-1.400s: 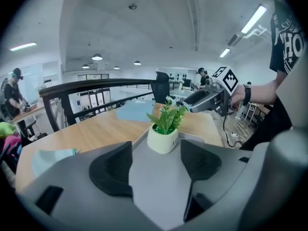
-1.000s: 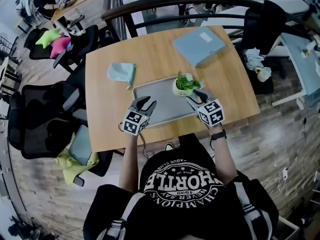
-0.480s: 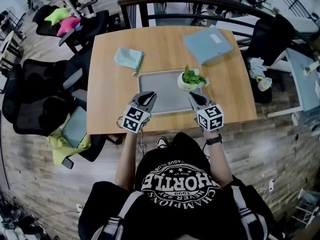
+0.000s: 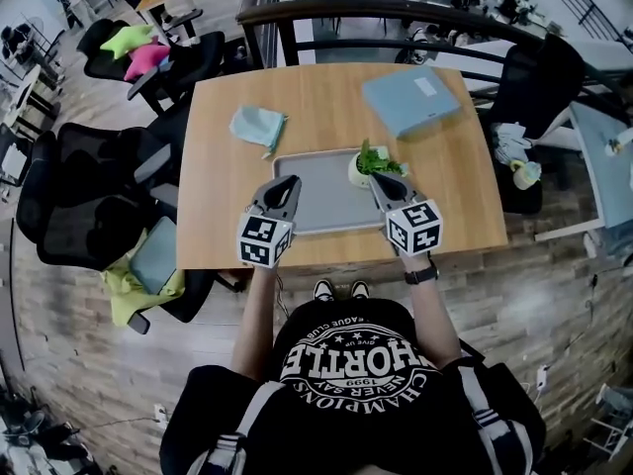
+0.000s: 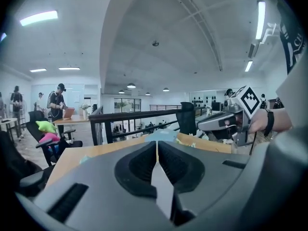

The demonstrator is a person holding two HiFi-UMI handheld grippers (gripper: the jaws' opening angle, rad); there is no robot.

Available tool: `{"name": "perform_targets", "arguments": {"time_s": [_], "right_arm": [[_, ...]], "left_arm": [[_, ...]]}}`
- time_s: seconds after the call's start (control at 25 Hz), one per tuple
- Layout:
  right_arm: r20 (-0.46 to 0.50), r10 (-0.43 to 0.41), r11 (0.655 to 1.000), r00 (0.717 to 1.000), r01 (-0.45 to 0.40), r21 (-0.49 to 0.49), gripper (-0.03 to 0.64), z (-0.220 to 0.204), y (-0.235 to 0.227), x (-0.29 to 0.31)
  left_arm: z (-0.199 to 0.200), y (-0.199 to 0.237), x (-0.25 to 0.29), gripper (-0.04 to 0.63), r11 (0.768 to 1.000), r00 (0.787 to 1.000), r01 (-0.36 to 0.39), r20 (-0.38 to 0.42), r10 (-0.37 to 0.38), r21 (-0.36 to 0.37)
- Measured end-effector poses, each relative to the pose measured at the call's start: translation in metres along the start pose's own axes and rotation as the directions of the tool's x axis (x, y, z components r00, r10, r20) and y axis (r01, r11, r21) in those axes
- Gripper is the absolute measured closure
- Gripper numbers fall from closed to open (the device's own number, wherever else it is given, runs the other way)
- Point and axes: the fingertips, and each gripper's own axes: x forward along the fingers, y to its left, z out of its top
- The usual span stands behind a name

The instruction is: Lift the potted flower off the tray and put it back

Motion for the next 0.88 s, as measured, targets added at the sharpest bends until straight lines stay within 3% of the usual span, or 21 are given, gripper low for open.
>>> {"name": "perform_targets", "arguments": {"time_s": [0.36,0.6,0.88], "right_arm": [[0.089,-0.167,0.983,0.982,0.159,0.089,0.598,0.015,-0.032,-0.034],[0.121,-0.22,0.972,0.968,0.207,0.108,0.598,0.024,-0.039,-0.047],[0.128,-0.29,0.949,0.948,0.268,0.166,0.598,0.025,-0.057,-0.064]], "left_arm": [[0.033,-0.013,-0.001,0.565,0.994,0.991,-0.098,0.087,0.102,-0.042],[0.048,-0.022,-0.002,0.565,0.989,0.976,-0.132,0.163,0.142,-0.071],[0.051,-0.021,-0.004,0.565,0.98,0.965,-0.19,0.176,0.197,-0.056]]}}
